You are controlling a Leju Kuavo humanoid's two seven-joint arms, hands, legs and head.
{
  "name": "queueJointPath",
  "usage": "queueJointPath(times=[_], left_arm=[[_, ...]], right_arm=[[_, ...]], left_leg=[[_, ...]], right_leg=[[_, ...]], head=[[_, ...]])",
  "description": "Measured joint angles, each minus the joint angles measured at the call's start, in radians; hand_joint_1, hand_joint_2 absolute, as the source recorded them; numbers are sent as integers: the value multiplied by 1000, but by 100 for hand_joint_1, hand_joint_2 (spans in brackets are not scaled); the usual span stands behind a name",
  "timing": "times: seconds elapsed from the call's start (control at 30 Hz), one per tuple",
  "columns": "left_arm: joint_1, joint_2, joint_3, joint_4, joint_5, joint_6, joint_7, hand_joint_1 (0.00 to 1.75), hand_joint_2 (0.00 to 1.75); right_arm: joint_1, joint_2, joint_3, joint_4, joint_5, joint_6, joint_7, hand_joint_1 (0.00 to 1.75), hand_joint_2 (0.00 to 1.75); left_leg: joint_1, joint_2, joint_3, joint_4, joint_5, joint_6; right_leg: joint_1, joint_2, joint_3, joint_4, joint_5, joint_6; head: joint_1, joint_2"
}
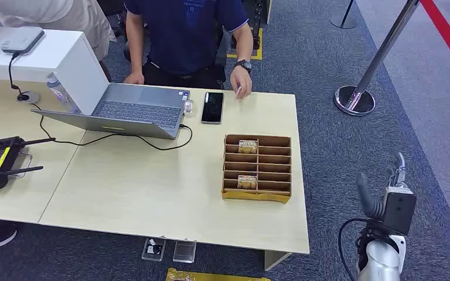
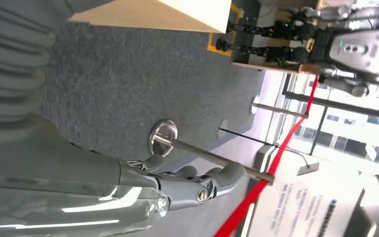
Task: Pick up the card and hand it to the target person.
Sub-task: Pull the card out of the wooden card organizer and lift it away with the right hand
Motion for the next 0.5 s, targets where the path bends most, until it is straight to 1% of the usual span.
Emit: queueJointPath(times=[0.5], left_arm=[[-1, 0, 0, 0, -5, 1, 1, 0, 0]], right_arm=[[-8, 2, 20, 18, 23, -1, 32, 38, 175]], left_leg=[[0, 0, 0, 0, 0, 0]], right_leg=[[0, 0, 0, 0, 0, 0]], head=[[0, 0]])
